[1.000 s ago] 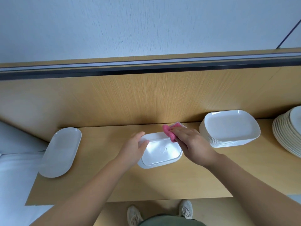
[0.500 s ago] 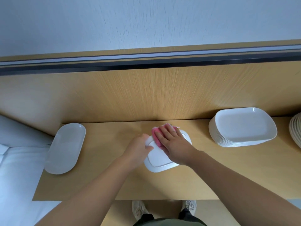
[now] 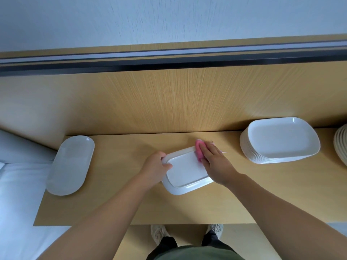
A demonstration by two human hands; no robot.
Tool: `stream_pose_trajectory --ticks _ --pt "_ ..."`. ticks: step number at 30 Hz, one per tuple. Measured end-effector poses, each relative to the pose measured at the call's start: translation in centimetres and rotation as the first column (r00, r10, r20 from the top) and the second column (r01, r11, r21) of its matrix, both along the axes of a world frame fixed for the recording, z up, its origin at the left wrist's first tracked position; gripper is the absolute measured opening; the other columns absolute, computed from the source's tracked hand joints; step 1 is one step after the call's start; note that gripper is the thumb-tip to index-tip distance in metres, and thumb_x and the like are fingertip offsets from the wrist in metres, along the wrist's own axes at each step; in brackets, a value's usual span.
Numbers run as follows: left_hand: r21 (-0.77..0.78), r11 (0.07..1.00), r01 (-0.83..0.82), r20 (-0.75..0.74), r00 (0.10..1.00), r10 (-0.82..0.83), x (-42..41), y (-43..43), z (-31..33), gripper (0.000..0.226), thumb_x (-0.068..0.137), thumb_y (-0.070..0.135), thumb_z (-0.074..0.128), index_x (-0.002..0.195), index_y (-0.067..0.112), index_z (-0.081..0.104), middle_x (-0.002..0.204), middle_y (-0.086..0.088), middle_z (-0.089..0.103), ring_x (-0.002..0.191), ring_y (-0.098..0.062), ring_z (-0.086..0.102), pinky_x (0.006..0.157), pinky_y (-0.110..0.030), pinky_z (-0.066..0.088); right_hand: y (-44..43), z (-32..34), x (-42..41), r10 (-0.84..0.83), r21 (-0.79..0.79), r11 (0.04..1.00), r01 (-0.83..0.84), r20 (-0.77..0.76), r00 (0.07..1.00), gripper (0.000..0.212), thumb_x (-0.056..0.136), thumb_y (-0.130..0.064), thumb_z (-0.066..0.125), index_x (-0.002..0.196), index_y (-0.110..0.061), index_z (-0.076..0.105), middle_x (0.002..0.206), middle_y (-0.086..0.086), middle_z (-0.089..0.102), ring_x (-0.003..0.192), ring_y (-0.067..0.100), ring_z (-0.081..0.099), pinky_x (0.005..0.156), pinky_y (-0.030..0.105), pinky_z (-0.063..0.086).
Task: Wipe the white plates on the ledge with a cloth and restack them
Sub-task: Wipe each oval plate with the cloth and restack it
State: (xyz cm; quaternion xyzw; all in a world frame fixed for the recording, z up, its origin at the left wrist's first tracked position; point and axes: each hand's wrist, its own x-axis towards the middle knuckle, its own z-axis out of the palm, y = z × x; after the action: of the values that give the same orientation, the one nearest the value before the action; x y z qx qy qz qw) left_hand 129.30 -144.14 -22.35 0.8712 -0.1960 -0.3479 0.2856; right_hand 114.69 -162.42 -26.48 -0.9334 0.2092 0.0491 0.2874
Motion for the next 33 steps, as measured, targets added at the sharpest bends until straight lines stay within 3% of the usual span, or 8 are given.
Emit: stream_pose_trajectory --ticks 3,7,10,15,19,23,26,33 --pt "-0.006 1.000 -0.021 -0.014 1.000 0.021 0.0 0.1 -0.3 0.025 0.085 0.018 0.067 0.109 0.016 0.059 0.103 -0.001 0.063 0.096 -0.018 0.060 0.077 -0.030 0.050 1.2 -0.2 -1.5 -0.123 0.030 0.992 0.124 -0.019 0.992 0.054 0.103 -0.025 0.036 0.154 -0.015 0.021 0.158 0.005 0.024 0.146 0.024 0.016 0.115 0.039 0.016" --pt "-0.036 0.999 -0.039 -0.042 0.998 0.038 0.1 0.2 -0.7 0.023 0.084 0.016 0.069 0.105 0.018 0.058 0.104 -0.001 0.063 0.097 -0.020 0.061 0.072 -0.030 0.052 2.9 -0.3 -3.5 -0.211 0.000 0.977 0.212 -0.071 0.975 0.063 0.094 -0.035 0.025 0.152 -0.012 0.026 0.157 0.012 0.027 0.145 0.034 0.023 0.116 0.048 0.019" --pt "-0.052 0.998 -0.039 -0.066 0.997 0.036 0.1 0.6 -0.8 0.024 0.085 0.015 0.069 0.105 0.020 0.056 0.104 0.001 0.063 0.098 -0.020 0.061 0.079 -0.035 0.054 3.8 -0.4 -4.4 -0.220 0.005 0.975 0.222 -0.107 0.970 0.067 0.093 -0.042 0.017 0.152 -0.012 0.026 0.157 0.012 0.025 0.146 0.033 0.020 0.117 0.048 0.018" --pt "-0.066 0.993 0.102 -0.179 0.977 -0.113 -0.4 1.7 -0.3 0.056 0.084 0.018 0.069 0.131 0.028 0.042 0.121 0.005 0.054 0.108 -0.016 0.056 0.087 -0.031 0.051 1.9 -0.3 -3.6 -0.120 -0.020 0.993 0.119 -0.099 0.988 0.066 0.094 -0.043 0.017 0.150 -0.013 0.032 0.155 0.010 0.030 0.143 0.034 0.027 0.114 0.052 0.025" --pt "-0.067 0.981 0.183 -0.253 0.948 -0.195 -0.8 3.0 -0.8 0.088 0.071 0.014 0.077 0.147 0.026 0.036 0.140 0.001 0.046 0.122 -0.017 0.051 0.102 -0.037 0.046 0.2 -0.1 -2.5 -0.003 -0.063 0.998 -0.004 -0.125 0.992 0.052 0.104 -0.028 0.033 0.154 -0.019 0.022 0.160 0.001 0.017 0.148 0.027 0.011 0.119 0.046 0.015" --pt "-0.120 0.991 0.060 -0.244 0.966 -0.088 -2.0 3.4 -1.2 0.083 0.070 0.003 0.080 0.143 0.021 0.044 0.132 0.000 0.053 0.115 -0.017 0.056 0.097 -0.033 0.049 0.5 -0.1 -1.8 -0.033 0.045 0.998 0.038 -0.105 0.994 0.054 0.105 -0.024 0.035 0.155 -0.016 0.018 0.162 0.004 0.011 0.149 0.024 0.008 0.119 0.038 0.016" --pt "-0.140 0.990 0.024 -0.256 0.965 -0.060 -2.6 3.5 -1.4 0.083 0.069 0.001 0.081 0.141 0.019 0.046 0.128 0.001 0.055 0.111 -0.016 0.057 0.094 -0.030 0.050 1.9 -0.1 -2.1 -0.113 0.070 0.990 0.120 -0.099 0.989 0.052 0.105 -0.024 0.031 0.155 -0.017 0.016 0.162 0.003 0.008 0.150 0.024 0.004 0.120 0.041 0.015" --pt "-0.148 0.988 -0.052 -0.260 0.966 0.012 -3.5 3.7 -2.1 0.085 0.063 -0.003 0.084 0.138 0.019 0.051 0.124 -0.004 0.058 0.110 -0.022 0.059 0.092 -0.034 0.052 5.3 -0.2 -4.0 -0.175 0.112 0.975 0.190 -0.130 0.976 0.054 0.107 -0.027 0.026 0.155 -0.021 0.002 0.158 -0.006 -0.017 0.148 0.023 -0.015 0.119 0.032 -0.004"
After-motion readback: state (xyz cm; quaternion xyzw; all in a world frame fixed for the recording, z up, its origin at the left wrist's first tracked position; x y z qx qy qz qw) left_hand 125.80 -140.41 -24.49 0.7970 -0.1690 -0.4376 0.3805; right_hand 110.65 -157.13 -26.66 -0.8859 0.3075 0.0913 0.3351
